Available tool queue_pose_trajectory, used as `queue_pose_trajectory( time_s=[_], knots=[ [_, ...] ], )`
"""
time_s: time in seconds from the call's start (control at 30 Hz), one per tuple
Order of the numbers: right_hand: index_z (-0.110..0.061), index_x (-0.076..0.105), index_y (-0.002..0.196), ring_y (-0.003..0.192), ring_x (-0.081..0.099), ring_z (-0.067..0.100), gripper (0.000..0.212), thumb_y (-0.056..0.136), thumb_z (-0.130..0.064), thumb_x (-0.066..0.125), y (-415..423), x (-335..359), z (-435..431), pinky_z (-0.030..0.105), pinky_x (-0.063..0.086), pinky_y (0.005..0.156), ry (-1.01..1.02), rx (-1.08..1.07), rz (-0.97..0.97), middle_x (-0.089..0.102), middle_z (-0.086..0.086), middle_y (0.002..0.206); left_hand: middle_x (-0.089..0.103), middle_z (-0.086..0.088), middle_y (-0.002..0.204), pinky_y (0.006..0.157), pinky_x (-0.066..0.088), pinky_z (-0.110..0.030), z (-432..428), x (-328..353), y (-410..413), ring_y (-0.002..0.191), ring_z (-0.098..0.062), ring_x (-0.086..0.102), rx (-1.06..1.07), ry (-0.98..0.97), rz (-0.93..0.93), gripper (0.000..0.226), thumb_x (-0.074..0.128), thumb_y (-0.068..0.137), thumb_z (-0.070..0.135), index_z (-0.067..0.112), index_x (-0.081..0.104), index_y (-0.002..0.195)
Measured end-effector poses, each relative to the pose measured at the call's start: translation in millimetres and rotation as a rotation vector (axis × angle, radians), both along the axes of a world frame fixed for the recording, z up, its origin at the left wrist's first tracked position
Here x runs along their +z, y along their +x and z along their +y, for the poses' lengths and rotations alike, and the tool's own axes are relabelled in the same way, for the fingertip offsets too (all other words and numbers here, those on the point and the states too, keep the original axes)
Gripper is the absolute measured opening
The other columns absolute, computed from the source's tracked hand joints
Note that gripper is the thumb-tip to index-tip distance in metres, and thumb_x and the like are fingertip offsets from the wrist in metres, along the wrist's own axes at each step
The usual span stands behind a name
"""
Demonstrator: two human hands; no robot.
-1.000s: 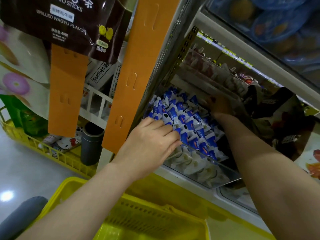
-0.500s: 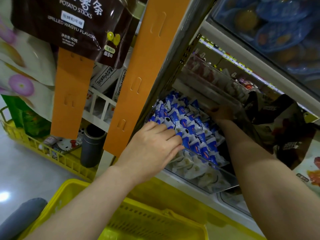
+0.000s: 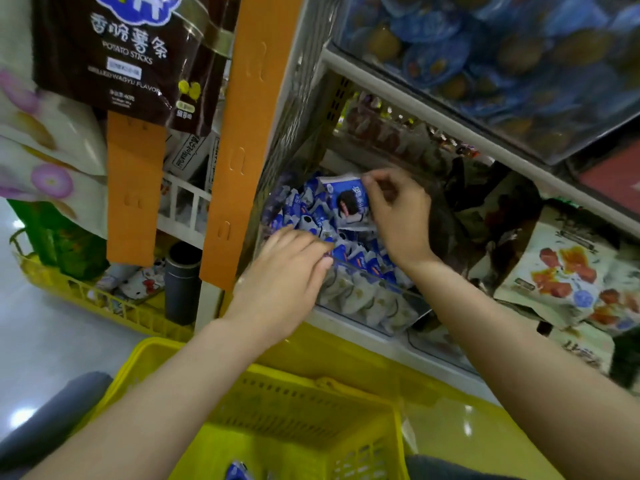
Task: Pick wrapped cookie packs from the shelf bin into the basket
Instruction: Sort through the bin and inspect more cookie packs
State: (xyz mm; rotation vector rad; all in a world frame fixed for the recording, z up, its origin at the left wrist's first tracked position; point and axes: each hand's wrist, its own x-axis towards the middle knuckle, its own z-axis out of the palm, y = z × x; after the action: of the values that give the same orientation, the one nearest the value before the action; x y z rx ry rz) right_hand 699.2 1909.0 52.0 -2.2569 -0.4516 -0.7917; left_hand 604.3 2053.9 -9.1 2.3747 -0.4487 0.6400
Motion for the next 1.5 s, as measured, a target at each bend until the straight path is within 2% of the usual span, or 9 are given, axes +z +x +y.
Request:
queue_pose_trajectory(
  time_s=[0.23, 0.4, 0.5, 0.63, 0.83, 1.03, 1.2, 1.37, 1.5],
  knots=[
    [-0.019, 0.060, 0.092, 0.077, 0.059, -0.002, 0.006, 0.091, -0.015, 0.056, -95, 4, -2, 0.014, 0.048, 0.066, 0.178, 0.189, -0.060, 0.059, -0.017, 0.083, 0.046, 0.012, 0.117, 0.083, 0.038, -0.004, -12, 11, -38, 0.102, 0.007, 0.046, 0.012, -0.771, 0.236, 0.036, 0.050, 0.093, 0.030, 0.023, 0.042, 0.127],
    [-0.024, 0.060, 0.082, 0.074, 0.064, 0.020, 0.013, 0.090, -0.013, 0.058, -139, -29, -10, 0.035, 0.056, 0.066, 0.386, 0.216, 0.317, 0.065, -0.001, 0.079, 0.068, 0.007, 0.080, 0.065, 0.051, -0.018, -21, 4, -62, 0.072, -0.003, 0.062, -0.125, -1.165, 0.627, 0.015, 0.052, 0.091, 0.025, 0.015, 0.063, 0.093],
    [-0.021, 0.060, 0.081, 0.068, 0.063, 0.010, 0.013, 0.091, -0.012, 0.056, -150, -48, -15, 0.027, 0.054, 0.059, 0.491, 0.172, 0.562, 0.064, 0.002, 0.076, 0.069, -0.007, 0.085, 0.070, 0.051, -0.029, -27, -9, -72, 0.075, -0.012, 0.063, -0.066, -1.103, 0.717, 0.016, 0.051, 0.094, 0.019, 0.009, 0.063, 0.093],
    [-0.018, 0.062, 0.084, 0.059, 0.058, 0.000, 0.008, 0.090, -0.017, 0.057, -160, -71, -16, 0.018, 0.051, 0.049, 0.467, 0.241, 0.845, 0.061, -0.003, 0.073, 0.064, 0.010, 0.059, 0.051, 0.044, -0.010, -31, -20, -78, 0.054, 0.003, 0.059, -0.058, -1.001, 0.715, 0.023, 0.048, 0.093, 0.004, 0.014, 0.058, 0.075],
    [-0.028, 0.064, 0.073, 0.066, 0.062, 0.005, 0.013, 0.084, -0.020, 0.066, -160, -77, -23, 0.023, 0.050, 0.056, 0.329, 0.217, 0.756, 0.067, -0.008, 0.073, 0.065, -0.009, 0.080, 0.061, 0.051, -0.018, -36, -27, -80, 0.078, -0.015, 0.065, -0.049, -0.967, 0.732, 0.020, 0.051, 0.093, 0.019, 0.003, 0.059, 0.088],
    [-0.025, 0.072, 0.092, 0.080, 0.061, 0.008, 0.015, 0.085, -0.035, 0.063, -163, -75, -36, 0.030, 0.050, 0.066, -0.259, 0.136, 0.338, 0.068, -0.010, 0.084, 0.074, -0.009, 0.091, 0.083, 0.055, -0.039, -43, -34, -79, 0.087, -0.022, 0.070, -0.028, -1.113, 0.997, 0.028, 0.051, 0.093, 0.031, 0.009, 0.066, 0.103],
    [-0.018, 0.073, 0.081, 0.068, 0.062, 0.001, 0.009, 0.084, -0.018, 0.065, -154, -74, -41, 0.018, 0.050, 0.063, 0.185, 0.118, 0.534, 0.068, -0.011, 0.072, 0.074, -0.004, 0.090, 0.079, 0.055, -0.034, -42, -33, -78, 0.085, -0.017, 0.069, -0.109, -1.087, 1.065, 0.041, 0.066, 0.077, 0.037, 0.010, 0.062, 0.107],
    [-0.012, 0.064, 0.080, 0.062, 0.065, 0.002, 0.011, 0.089, -0.010, 0.059, -148, -71, -50, 0.017, 0.053, 0.051, 0.733, 0.095, 0.843, 0.069, 0.003, 0.075, 0.074, -0.003, 0.088, 0.073, 0.056, -0.025, -43, -34, -77, 0.079, -0.013, 0.069, -0.004, -1.146, 0.858, 0.026, 0.065, 0.083, 0.018, 0.010, 0.060, 0.107],
    [-0.003, 0.056, 0.093, 0.071, 0.063, 0.017, 0.005, 0.091, -0.007, 0.055, -157, -76, -46, 0.022, 0.056, 0.055, 0.701, 0.125, 1.099, 0.064, 0.031, 0.094, 0.073, 0.003, 0.073, 0.063, 0.055, -0.016, -37, -37, -73, 0.069, -0.006, 0.068, 0.086, -1.127, 0.663, 0.010, 0.055, 0.091, 0.017, 0.010, 0.063, 0.092]
  ],
)
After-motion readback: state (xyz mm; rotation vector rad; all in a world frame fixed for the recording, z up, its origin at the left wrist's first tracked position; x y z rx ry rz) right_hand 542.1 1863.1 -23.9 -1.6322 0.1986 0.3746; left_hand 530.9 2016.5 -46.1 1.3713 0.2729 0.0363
